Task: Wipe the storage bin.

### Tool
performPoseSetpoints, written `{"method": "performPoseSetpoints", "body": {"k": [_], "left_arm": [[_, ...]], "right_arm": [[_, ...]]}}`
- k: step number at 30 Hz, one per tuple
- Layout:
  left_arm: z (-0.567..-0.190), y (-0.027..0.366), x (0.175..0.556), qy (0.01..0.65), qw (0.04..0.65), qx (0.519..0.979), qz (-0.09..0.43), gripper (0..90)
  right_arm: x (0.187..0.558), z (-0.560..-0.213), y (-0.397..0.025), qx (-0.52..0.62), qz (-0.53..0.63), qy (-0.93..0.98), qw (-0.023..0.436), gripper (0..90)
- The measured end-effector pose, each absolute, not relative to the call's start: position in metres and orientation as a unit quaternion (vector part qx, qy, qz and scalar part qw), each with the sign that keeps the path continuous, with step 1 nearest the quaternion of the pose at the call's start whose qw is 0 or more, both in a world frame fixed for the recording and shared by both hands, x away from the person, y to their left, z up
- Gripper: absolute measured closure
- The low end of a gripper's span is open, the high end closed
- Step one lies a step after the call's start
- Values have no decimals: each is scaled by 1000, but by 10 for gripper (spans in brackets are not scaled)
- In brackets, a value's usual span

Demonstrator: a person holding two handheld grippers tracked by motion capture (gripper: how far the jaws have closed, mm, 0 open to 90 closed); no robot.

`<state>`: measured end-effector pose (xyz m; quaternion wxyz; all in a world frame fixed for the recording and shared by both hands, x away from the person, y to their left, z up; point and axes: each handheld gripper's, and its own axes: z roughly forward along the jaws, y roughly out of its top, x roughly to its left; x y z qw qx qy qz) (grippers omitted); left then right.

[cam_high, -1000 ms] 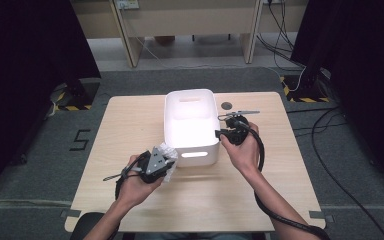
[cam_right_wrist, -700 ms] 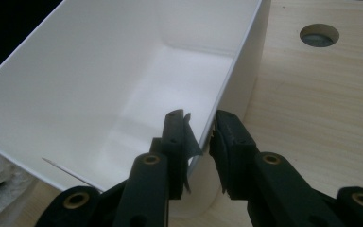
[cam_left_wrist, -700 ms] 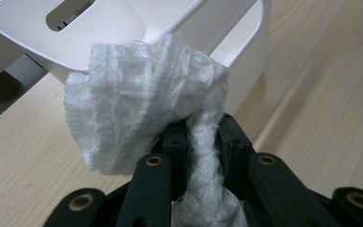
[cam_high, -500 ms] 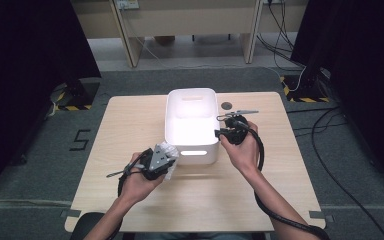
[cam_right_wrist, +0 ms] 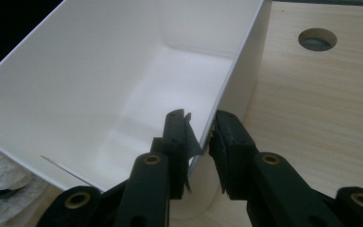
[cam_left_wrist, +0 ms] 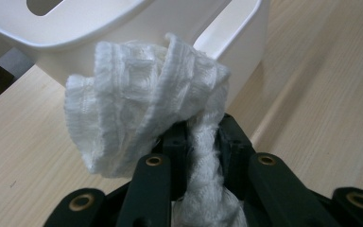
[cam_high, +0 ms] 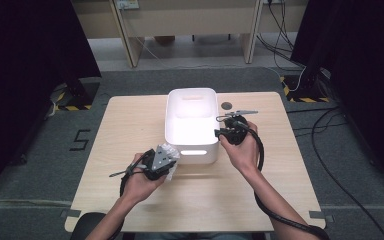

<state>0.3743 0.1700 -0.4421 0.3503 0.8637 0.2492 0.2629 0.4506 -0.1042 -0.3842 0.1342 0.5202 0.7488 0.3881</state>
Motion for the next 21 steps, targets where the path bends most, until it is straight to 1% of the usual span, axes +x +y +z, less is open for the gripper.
{"method": "performPoseSetpoints", "body": {"k": [21], "left_arm": [[-467,164,377,252,331,875,247,766]], "right_arm": [[450,-384,-103,519,389,749,135,757]]}}
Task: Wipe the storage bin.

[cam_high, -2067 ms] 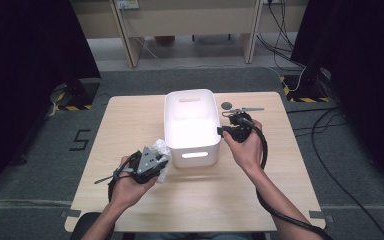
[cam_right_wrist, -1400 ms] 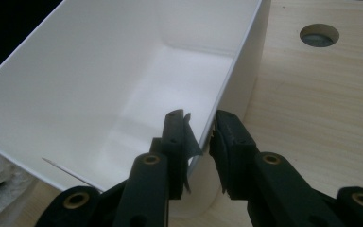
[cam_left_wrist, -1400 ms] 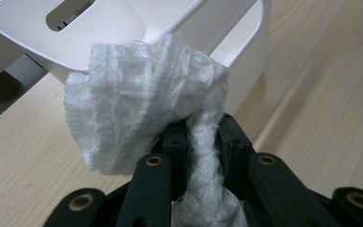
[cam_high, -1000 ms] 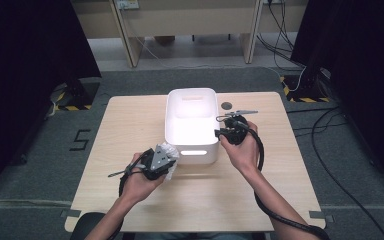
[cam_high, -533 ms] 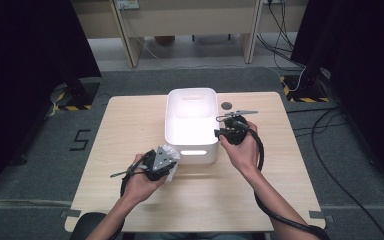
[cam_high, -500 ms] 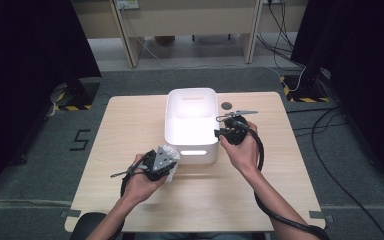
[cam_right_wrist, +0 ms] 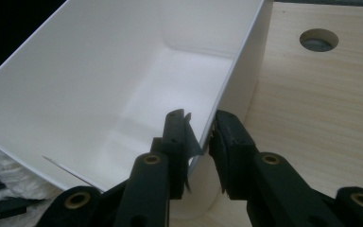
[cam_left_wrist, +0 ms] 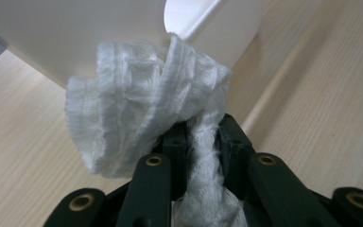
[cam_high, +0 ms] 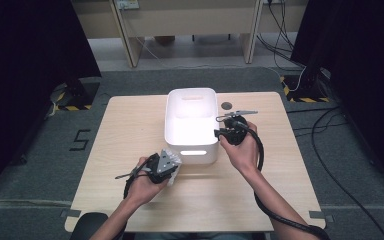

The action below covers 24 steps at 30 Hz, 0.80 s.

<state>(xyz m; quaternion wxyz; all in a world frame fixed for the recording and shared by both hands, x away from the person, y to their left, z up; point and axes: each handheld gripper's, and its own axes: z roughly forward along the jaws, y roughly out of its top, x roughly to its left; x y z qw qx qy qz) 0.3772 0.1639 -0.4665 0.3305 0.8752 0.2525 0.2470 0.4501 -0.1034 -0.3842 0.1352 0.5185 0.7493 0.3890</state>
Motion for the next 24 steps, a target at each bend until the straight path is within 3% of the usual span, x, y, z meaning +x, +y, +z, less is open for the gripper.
{"method": "performPoseSetpoints", "body": {"k": [24], "left_arm": [[-481,158,382,257,316,883,231,767]], "right_arm": [[450,-385,-103,521,390,747,136,757]]}}
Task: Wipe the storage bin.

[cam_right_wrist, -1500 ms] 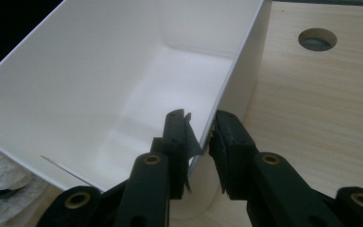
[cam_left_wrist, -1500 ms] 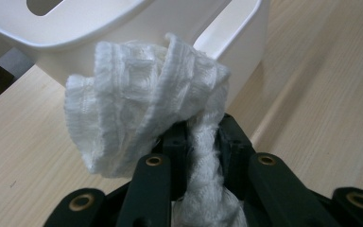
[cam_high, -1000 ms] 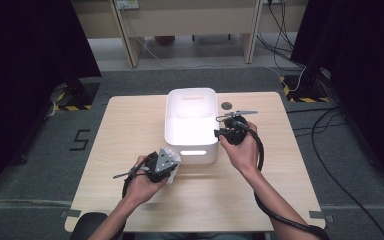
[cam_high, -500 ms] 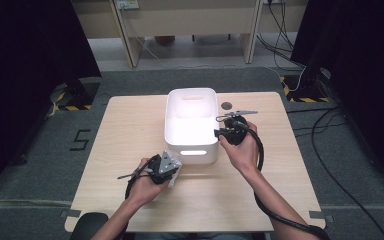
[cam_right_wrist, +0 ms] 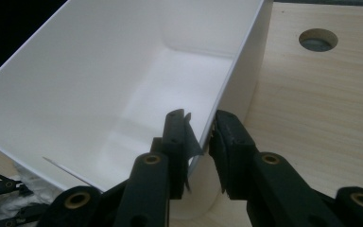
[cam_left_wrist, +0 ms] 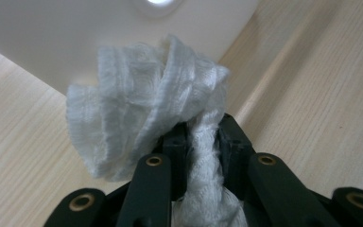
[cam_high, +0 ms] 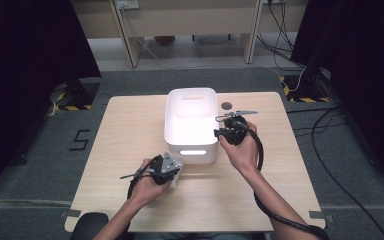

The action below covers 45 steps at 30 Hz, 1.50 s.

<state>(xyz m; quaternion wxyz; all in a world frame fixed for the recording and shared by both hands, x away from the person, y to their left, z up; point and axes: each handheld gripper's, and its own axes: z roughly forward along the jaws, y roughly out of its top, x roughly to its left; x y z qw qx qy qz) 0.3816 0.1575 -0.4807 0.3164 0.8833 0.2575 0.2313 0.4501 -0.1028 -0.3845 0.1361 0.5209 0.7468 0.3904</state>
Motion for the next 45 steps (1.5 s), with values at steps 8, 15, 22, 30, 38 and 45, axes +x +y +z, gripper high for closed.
{"method": "performPoseSetpoints", "body": {"k": [8,15,22,30,38,45], "left_arm": [[-479,147,382,254,319,885,225,767],[-478,142,384,254,322,885,221,767],[-473,143,383,259,333,879,224,768],[-462,144,382,261,347,871,230,768],[-451,146,380,270,362,860,237,769],[-440,147,379,269,369,855,245,768]], "right_arm": [[450,-385,-103,520,390,747,137,758],[450,-385,-102,521,391,747,136,756],[450,-385,-102,521,392,746,134,753],[451,-385,-101,522,392,746,134,752],[451,-385,-100,522,393,745,133,749],[452,-385,-99,523,392,745,133,747]]}}
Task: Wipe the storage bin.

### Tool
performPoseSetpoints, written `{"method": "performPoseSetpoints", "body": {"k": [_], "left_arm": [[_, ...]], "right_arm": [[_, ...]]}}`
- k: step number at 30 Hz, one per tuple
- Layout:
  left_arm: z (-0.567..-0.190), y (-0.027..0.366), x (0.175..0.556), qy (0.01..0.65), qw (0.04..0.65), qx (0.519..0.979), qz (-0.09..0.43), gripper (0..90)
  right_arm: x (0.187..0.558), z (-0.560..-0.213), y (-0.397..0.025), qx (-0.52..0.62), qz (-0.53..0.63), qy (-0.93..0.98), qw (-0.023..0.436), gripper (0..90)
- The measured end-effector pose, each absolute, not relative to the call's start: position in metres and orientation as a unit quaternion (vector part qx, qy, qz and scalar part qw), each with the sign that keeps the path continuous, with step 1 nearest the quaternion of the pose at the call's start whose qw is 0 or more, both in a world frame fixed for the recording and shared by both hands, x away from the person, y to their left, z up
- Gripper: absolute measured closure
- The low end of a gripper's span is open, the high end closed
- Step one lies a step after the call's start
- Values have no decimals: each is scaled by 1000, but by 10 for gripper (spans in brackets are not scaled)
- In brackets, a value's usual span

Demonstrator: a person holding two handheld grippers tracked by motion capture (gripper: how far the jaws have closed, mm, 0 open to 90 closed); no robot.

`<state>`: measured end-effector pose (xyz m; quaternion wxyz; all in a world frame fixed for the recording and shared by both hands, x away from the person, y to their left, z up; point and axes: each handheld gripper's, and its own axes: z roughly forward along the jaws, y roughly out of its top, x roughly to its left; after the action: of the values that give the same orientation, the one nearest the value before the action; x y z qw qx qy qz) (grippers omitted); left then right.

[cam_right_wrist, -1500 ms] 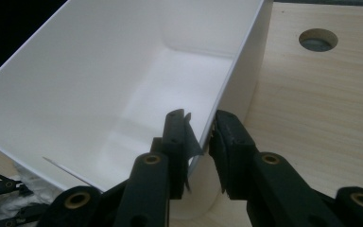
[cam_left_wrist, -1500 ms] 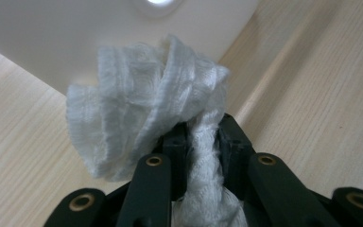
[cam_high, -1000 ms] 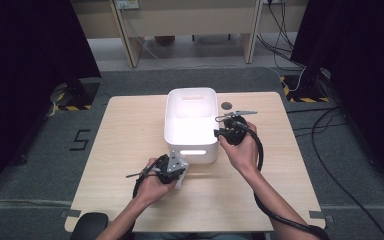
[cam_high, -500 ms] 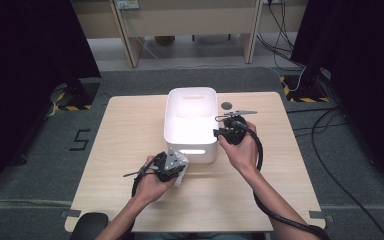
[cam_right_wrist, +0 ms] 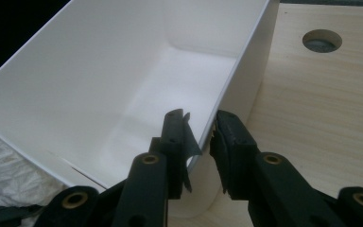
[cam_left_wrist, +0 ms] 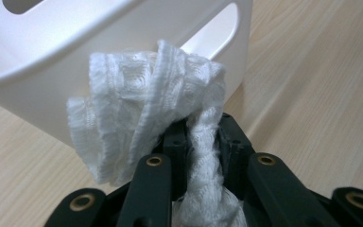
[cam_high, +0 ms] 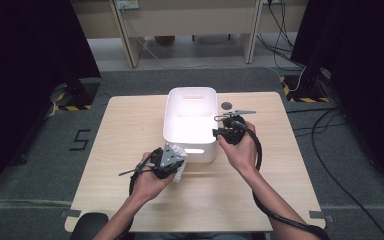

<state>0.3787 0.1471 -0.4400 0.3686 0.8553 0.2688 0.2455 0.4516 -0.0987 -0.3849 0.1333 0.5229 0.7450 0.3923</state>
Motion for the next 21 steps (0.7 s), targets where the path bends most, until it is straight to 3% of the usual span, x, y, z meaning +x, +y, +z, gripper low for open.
{"method": "performPoseSetpoints", "body": {"k": [21], "left_arm": [[-426,137,376,267,378,851,250,769]], "right_arm": [[451,-384,-97,522,392,746,134,743]]}}
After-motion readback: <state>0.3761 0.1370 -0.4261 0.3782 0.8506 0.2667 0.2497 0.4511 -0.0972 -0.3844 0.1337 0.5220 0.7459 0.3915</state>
